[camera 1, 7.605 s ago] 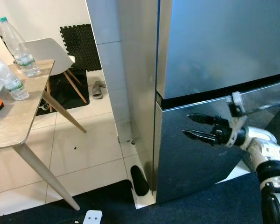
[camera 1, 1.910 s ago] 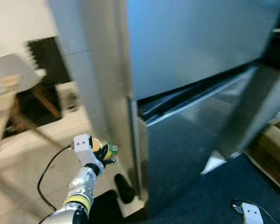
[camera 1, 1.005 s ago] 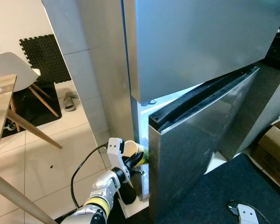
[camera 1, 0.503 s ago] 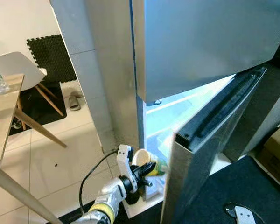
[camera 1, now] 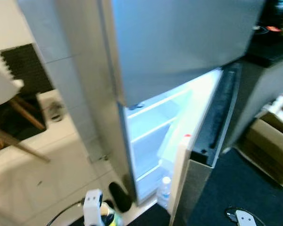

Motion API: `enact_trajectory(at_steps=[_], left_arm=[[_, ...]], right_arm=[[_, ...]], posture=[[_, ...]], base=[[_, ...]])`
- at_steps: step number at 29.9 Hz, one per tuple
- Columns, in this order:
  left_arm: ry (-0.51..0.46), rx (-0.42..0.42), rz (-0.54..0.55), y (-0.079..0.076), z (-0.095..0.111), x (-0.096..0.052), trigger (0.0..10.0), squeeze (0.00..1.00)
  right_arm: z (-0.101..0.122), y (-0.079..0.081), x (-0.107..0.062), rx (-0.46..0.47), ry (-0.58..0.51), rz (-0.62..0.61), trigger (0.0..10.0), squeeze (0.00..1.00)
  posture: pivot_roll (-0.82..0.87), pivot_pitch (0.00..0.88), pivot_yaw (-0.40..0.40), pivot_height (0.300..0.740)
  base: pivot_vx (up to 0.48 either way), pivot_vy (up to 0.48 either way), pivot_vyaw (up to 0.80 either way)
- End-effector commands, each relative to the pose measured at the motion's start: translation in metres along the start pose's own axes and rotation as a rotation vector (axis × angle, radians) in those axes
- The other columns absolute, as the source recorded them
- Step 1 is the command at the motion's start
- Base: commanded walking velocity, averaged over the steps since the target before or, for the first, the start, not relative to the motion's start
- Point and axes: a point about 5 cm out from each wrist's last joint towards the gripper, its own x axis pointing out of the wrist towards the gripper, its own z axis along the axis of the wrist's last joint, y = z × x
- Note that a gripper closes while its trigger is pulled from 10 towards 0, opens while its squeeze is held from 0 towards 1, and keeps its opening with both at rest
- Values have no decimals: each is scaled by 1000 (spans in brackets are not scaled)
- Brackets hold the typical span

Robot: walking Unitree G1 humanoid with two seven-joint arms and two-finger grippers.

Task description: Restocking fridge

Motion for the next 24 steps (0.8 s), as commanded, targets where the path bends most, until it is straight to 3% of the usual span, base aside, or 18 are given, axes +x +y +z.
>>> enact_trajectory(at_steps=[1, 7, 20, 24], left_arm=[[38, 9, 47, 8, -10, -5, 10000, 0], [140, 35, 95, 12, -37, -13, 10000, 0], [164, 66, 121, 14, -42, -15, 10000, 0], [170, 69, 131, 6, -42, -11, 10000, 0]], right_arm=[[-2, 4, 1, 5, 10, 7, 10000, 0], [-4, 9, 2, -9, 21, 21, 10000, 0], [6, 14, 3, -19, 7, 41, 10000, 0], [4, 15, 3, -20, 13, 49, 10000, 0]], posture=[[-36, 0, 33, 740], [-34, 0, 29, 740], [-33, 0, 27, 740], [-34, 0, 29, 740]], base=[[0, 0, -763], [0, 0, -761], [0, 0, -762], [0, 0, -763]])
